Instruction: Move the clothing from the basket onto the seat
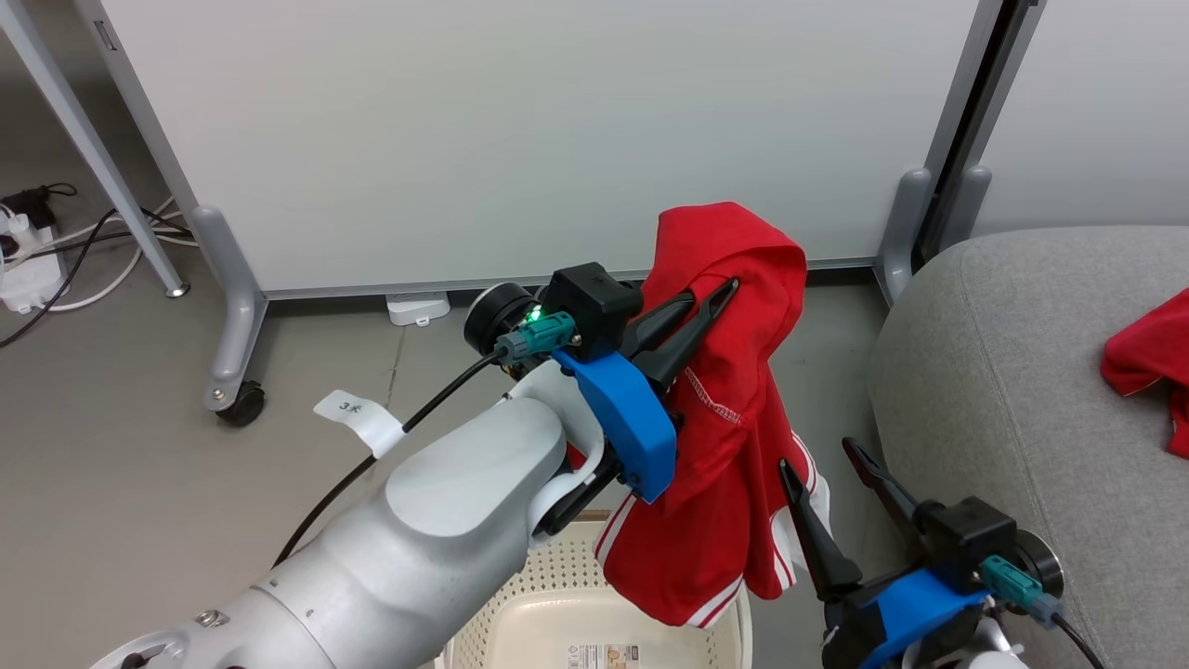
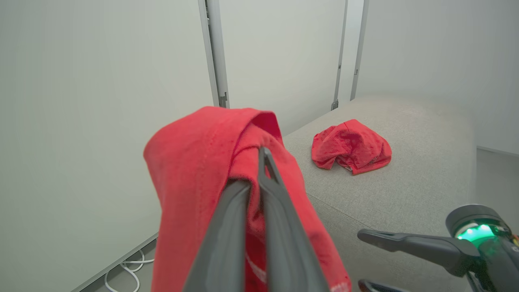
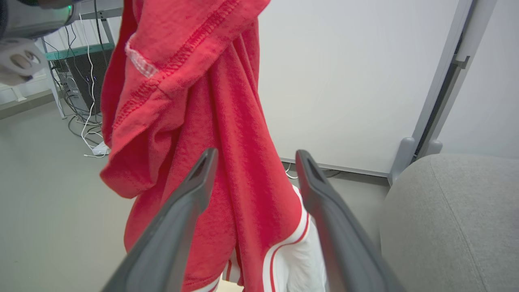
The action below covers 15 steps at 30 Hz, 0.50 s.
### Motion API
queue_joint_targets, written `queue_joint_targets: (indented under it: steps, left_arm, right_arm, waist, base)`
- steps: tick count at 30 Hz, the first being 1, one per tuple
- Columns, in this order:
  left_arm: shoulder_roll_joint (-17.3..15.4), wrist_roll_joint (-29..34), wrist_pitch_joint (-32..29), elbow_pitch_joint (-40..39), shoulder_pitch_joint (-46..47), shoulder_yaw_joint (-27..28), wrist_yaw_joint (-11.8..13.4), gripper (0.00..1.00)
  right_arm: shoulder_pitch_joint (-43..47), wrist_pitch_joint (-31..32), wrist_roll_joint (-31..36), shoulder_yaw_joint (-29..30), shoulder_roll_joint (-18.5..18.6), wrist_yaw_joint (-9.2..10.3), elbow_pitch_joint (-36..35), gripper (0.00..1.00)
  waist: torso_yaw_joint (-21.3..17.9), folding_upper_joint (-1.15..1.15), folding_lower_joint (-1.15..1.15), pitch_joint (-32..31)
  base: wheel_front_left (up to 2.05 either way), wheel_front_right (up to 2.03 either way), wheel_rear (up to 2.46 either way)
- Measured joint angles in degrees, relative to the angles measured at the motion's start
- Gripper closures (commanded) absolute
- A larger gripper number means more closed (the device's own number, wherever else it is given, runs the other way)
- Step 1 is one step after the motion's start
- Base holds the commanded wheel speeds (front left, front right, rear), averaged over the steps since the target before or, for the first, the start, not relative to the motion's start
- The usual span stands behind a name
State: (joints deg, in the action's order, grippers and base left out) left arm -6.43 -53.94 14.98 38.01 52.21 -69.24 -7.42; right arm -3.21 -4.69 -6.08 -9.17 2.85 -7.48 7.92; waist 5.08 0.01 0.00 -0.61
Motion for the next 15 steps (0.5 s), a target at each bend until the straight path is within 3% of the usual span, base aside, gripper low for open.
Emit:
queue_joint_targets:
  steps: [15]
  left_arm:
    - [0.76, -1.02, 0.0, -0.68, 0.2, -2.2, 0.0, 1.0]
  right_arm:
    - [-10.04, 1.9, 0.55, -2.64, 0.0, 0.0, 10.69, 0.0]
  waist:
    - [0.17, 0.0, 0.0, 1.05]
  base:
    - [0.0, 0.0, 0.0]
